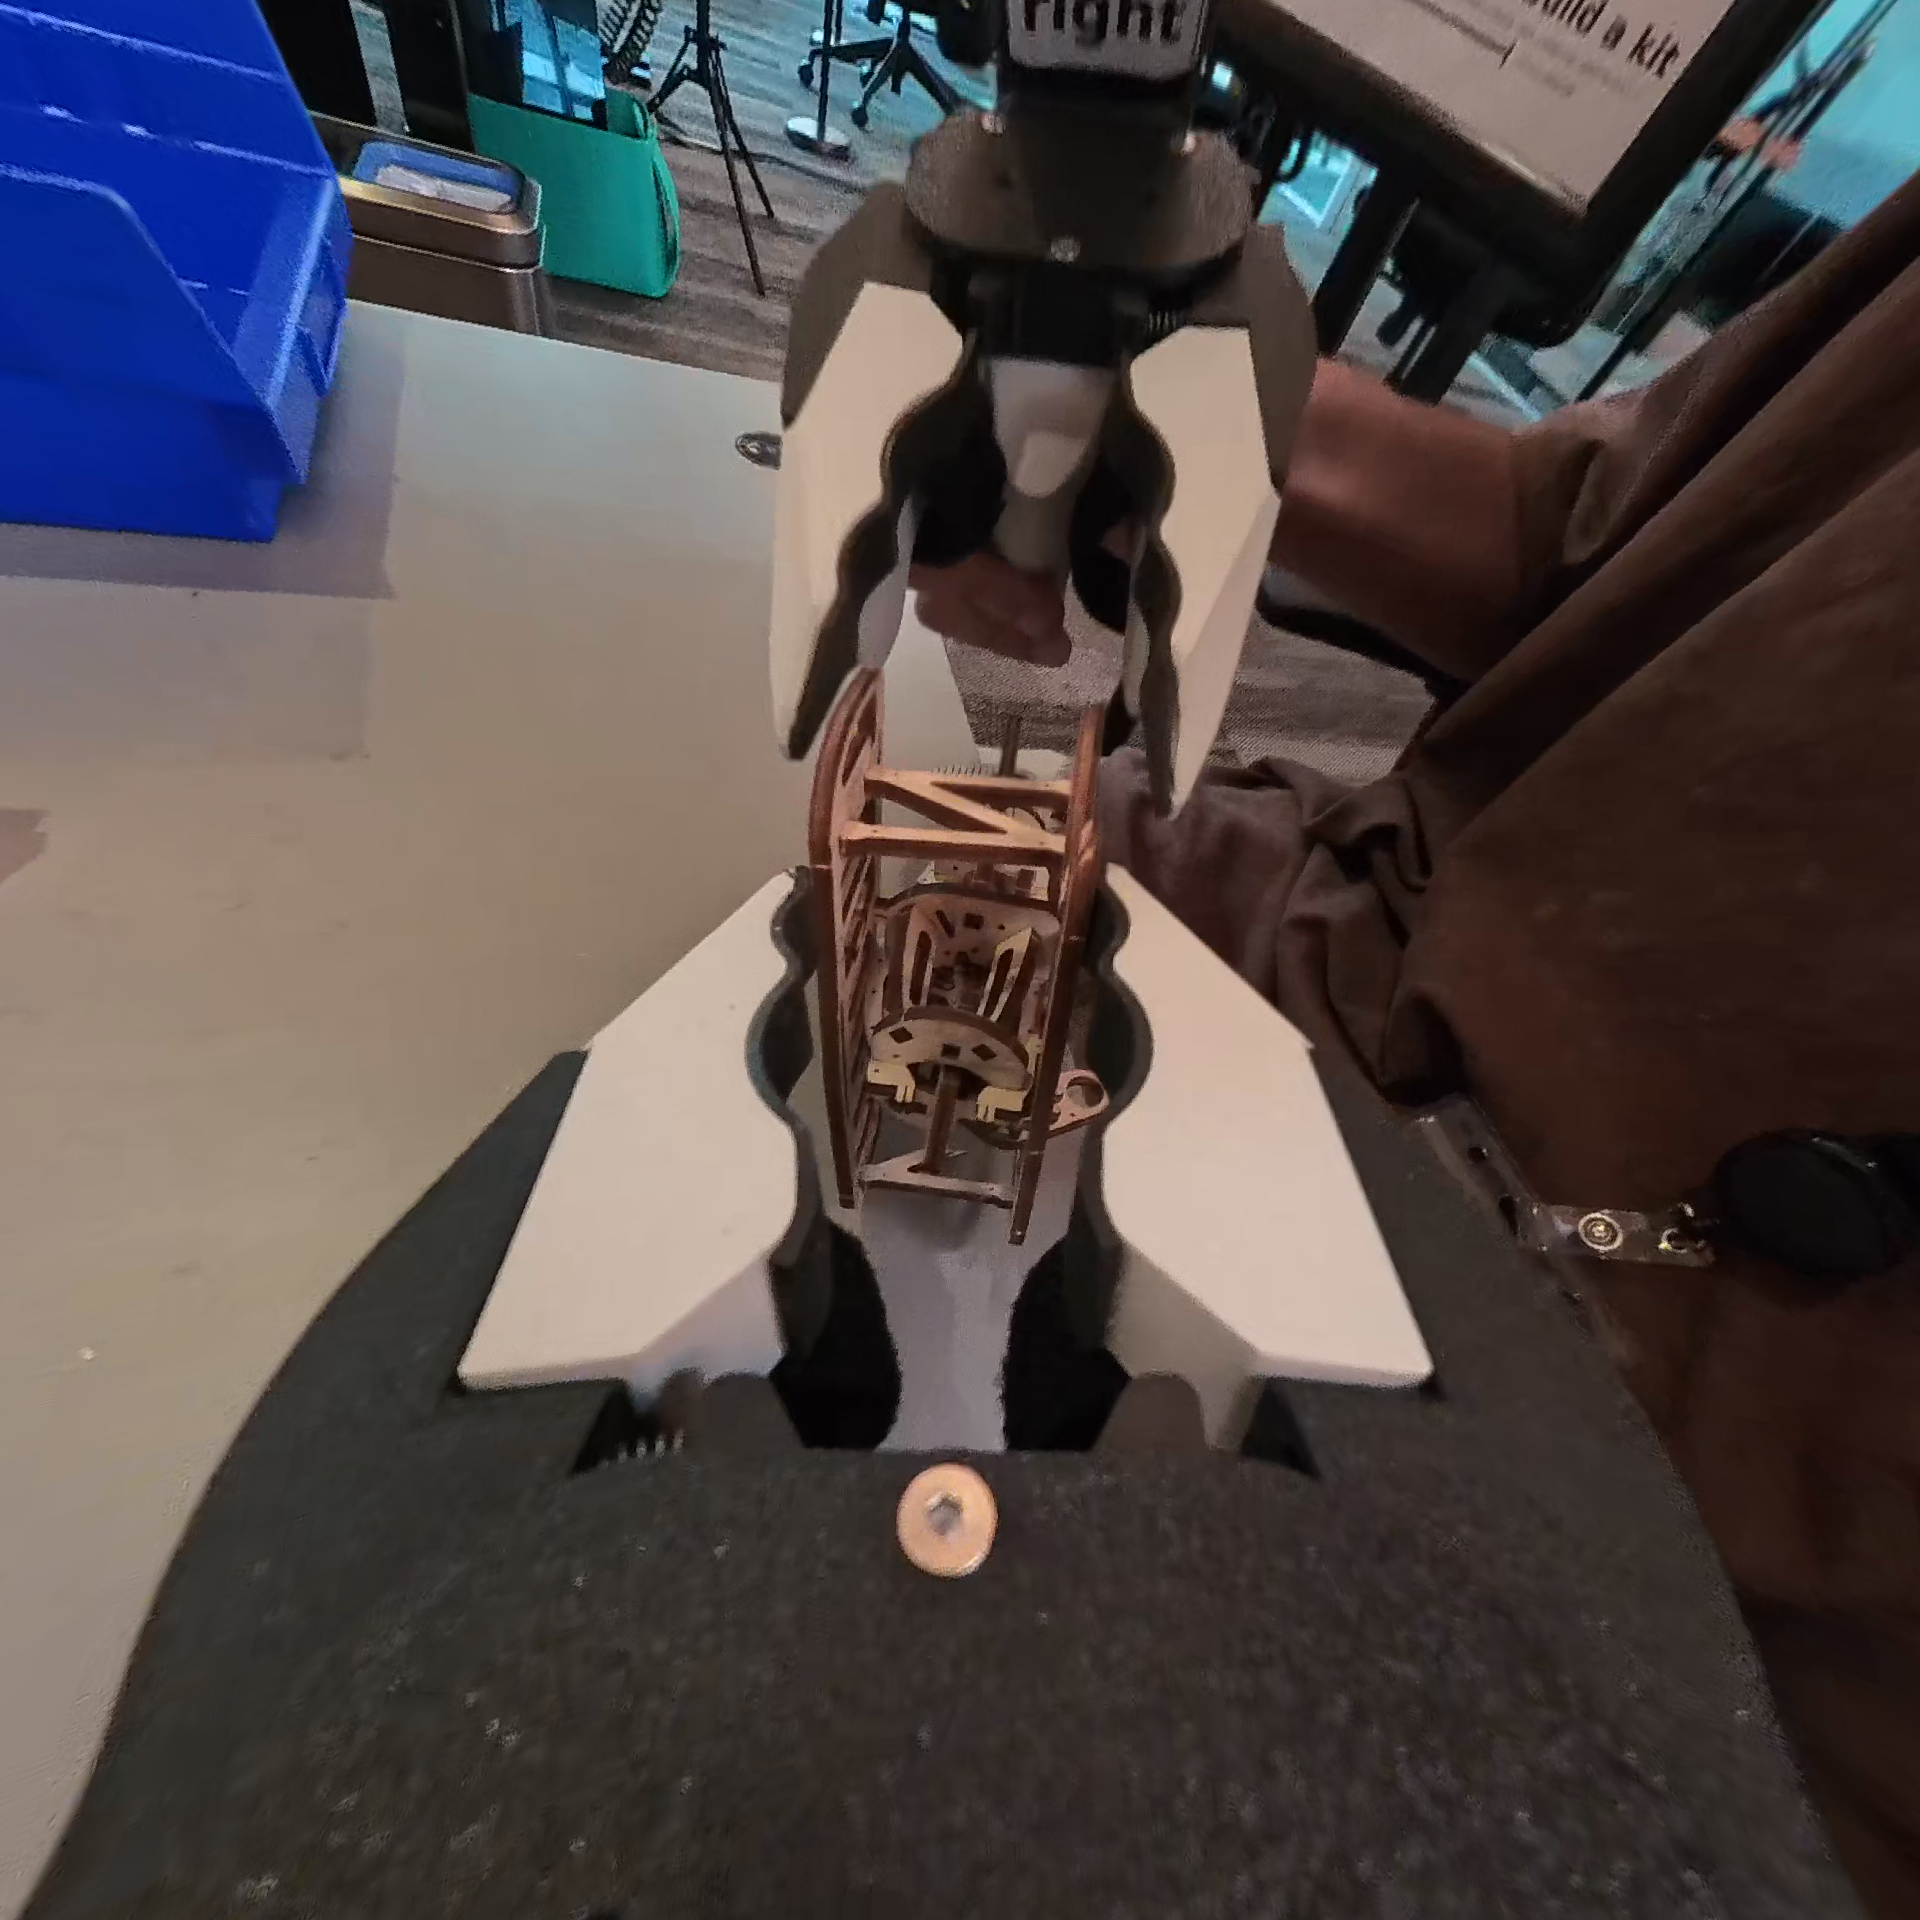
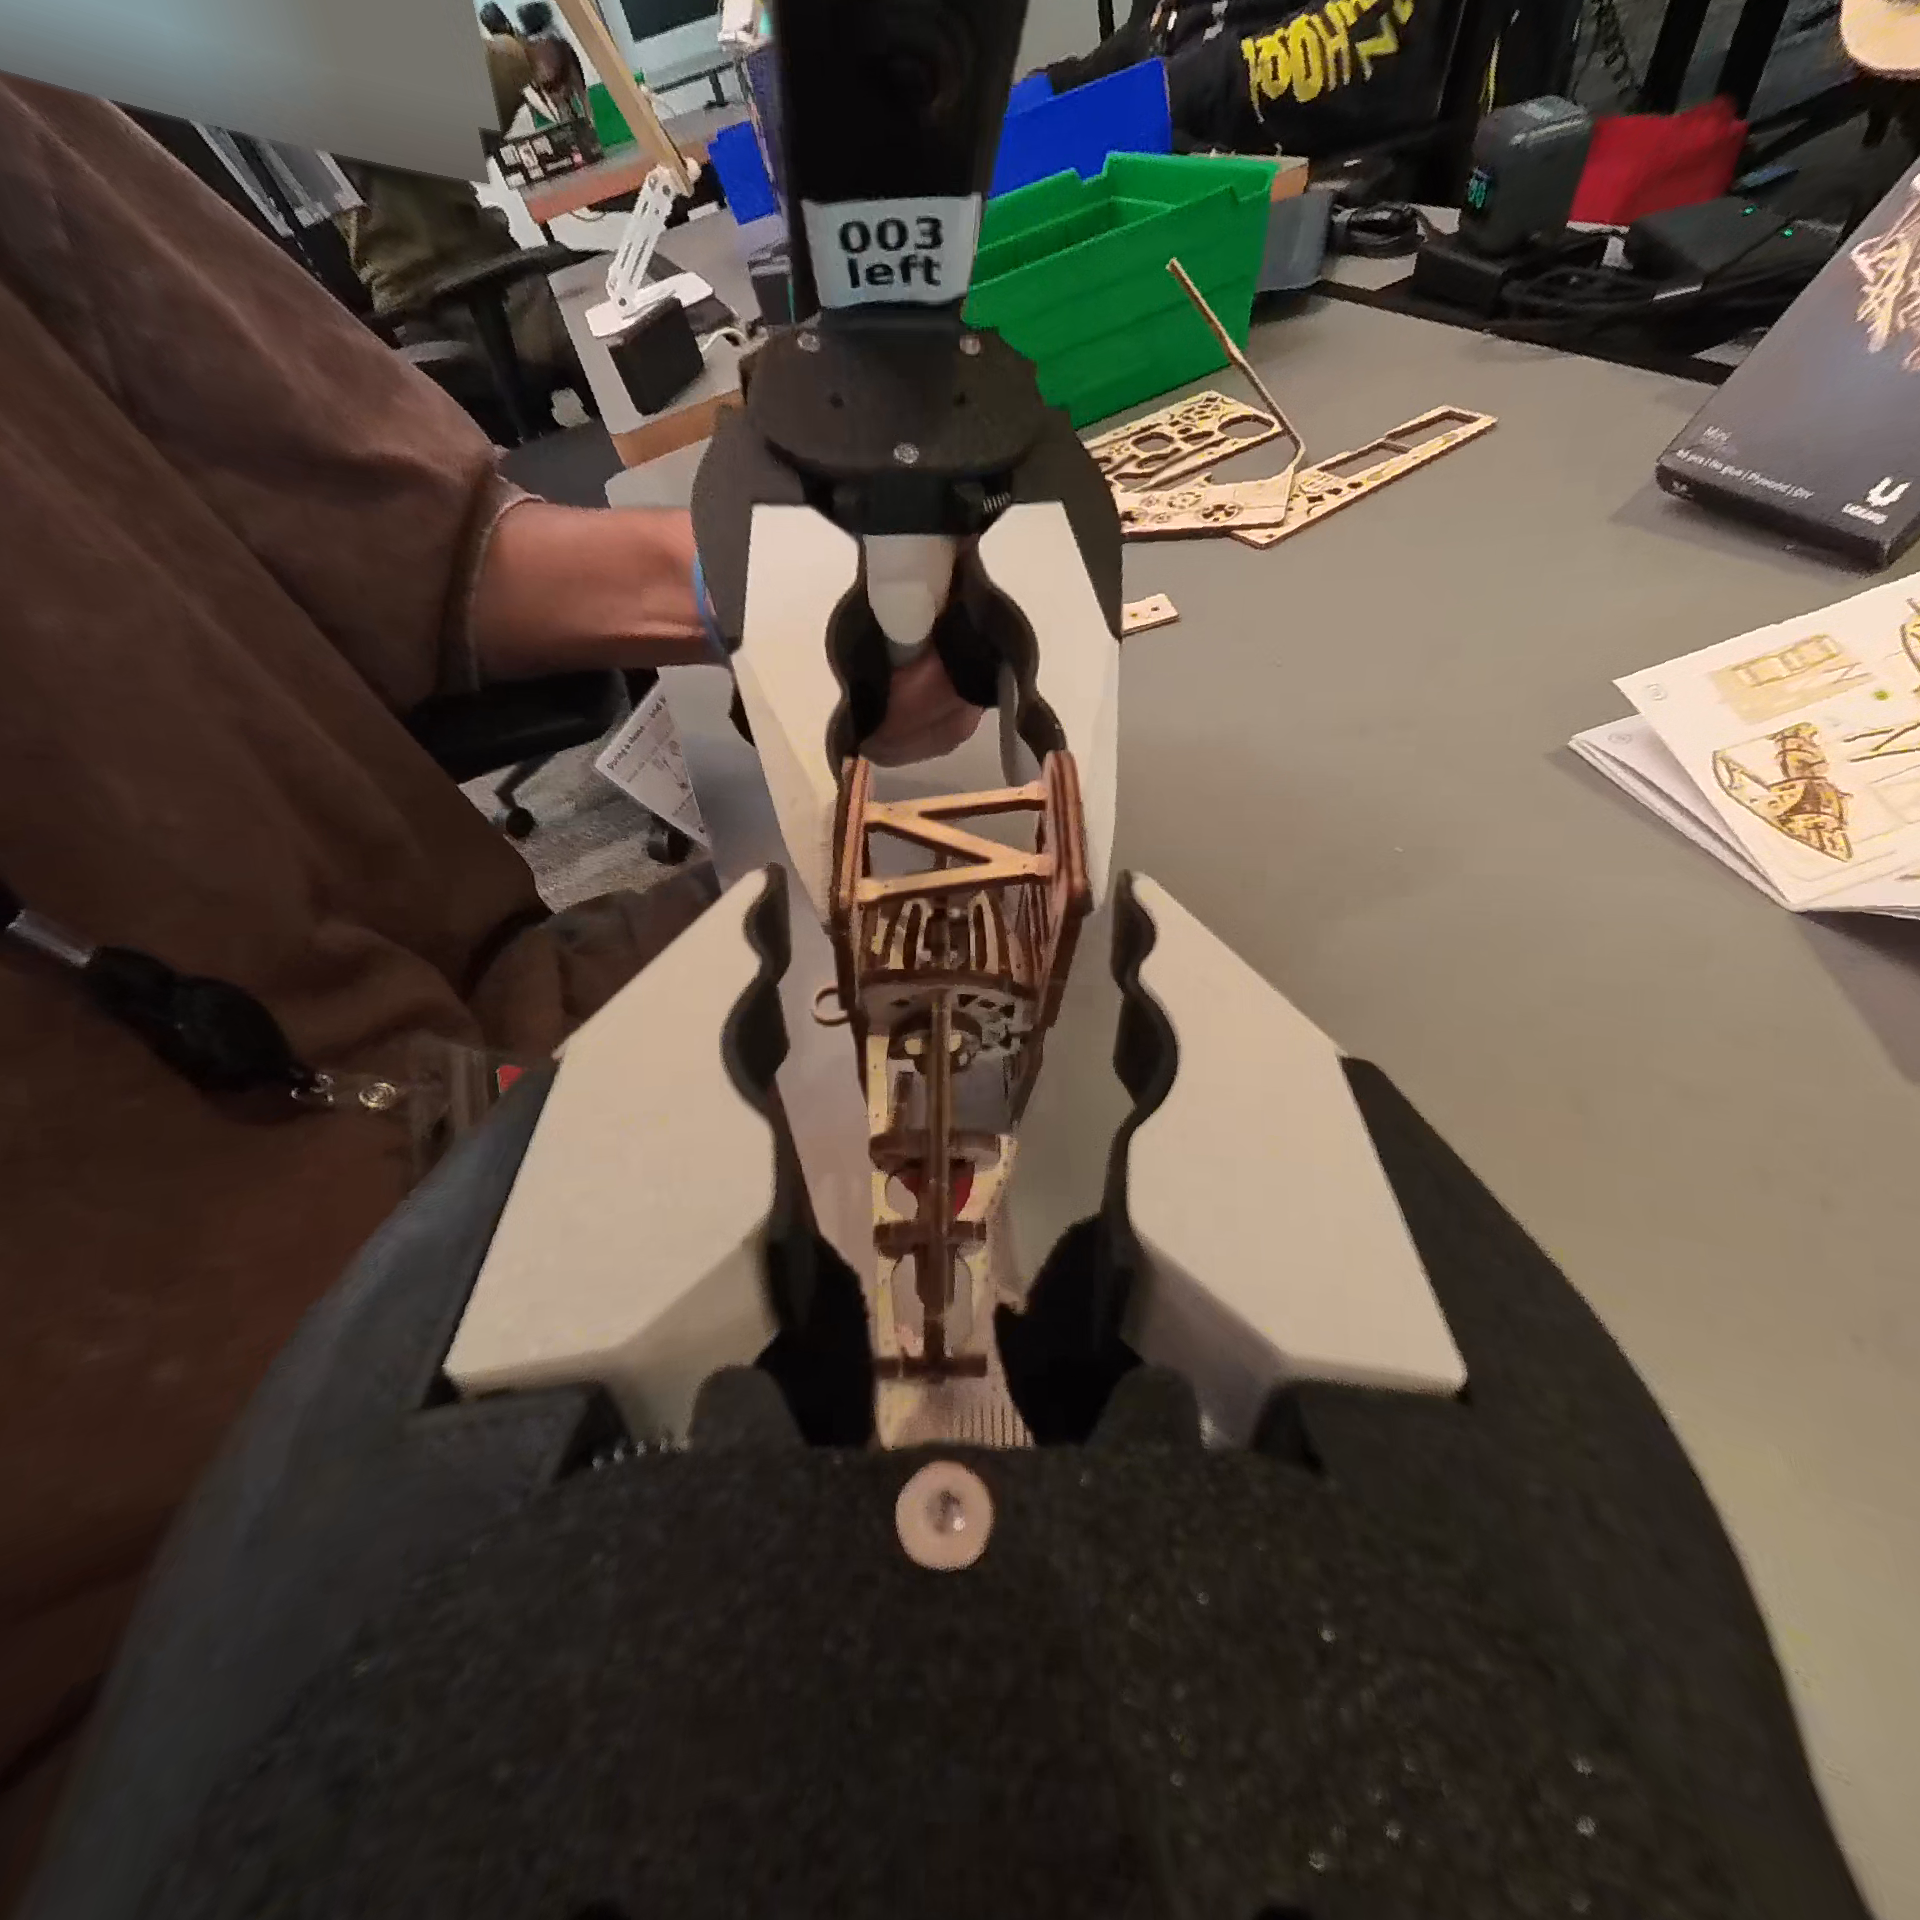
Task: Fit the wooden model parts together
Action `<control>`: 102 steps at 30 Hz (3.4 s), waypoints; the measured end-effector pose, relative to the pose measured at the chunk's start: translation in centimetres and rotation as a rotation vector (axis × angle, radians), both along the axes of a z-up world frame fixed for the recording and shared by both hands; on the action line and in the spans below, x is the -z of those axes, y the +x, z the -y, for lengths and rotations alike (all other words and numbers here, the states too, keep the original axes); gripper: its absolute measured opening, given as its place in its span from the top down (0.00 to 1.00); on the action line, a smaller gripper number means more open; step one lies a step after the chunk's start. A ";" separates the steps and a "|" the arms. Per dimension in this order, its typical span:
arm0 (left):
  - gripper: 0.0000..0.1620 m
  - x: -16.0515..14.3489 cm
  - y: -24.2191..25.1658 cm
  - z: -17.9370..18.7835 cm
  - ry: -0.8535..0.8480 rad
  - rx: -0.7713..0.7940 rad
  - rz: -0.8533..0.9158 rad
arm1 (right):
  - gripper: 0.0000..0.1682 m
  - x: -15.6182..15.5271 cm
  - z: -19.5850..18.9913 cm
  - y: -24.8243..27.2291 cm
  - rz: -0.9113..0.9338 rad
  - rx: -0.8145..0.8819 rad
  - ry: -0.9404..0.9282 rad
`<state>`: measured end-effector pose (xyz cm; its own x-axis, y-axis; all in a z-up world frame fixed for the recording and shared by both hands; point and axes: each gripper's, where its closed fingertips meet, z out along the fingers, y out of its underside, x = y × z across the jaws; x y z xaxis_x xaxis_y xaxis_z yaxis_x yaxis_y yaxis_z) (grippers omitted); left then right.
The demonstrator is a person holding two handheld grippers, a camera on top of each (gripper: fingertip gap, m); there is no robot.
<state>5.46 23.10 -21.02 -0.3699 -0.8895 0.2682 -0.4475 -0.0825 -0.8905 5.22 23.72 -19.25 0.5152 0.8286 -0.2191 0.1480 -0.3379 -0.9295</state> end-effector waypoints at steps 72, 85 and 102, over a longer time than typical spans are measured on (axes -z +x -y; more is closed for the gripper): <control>0.71 4.0 1.8 -3.7 1.552 -0.305 -0.075 | 0.63 3.9 -2.5 1.2 0.105 0.256 -0.101; 0.56 6.6 -1.3 -1.6 1.046 -0.301 -0.225 | 0.73 7.7 -1.6 3.0 0.396 0.171 -0.039; 0.65 5.2 0.9 -4.1 0.273 0.042 -0.088 | 1.00 5.7 -2.2 3.6 0.246 0.284 -0.001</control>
<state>6.39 27.15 -26.23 -0.3943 -0.9174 0.0536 -0.5218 0.1755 -0.8348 8.77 25.94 -24.95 0.7619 0.6449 -0.0611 0.2673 -0.3989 -0.8772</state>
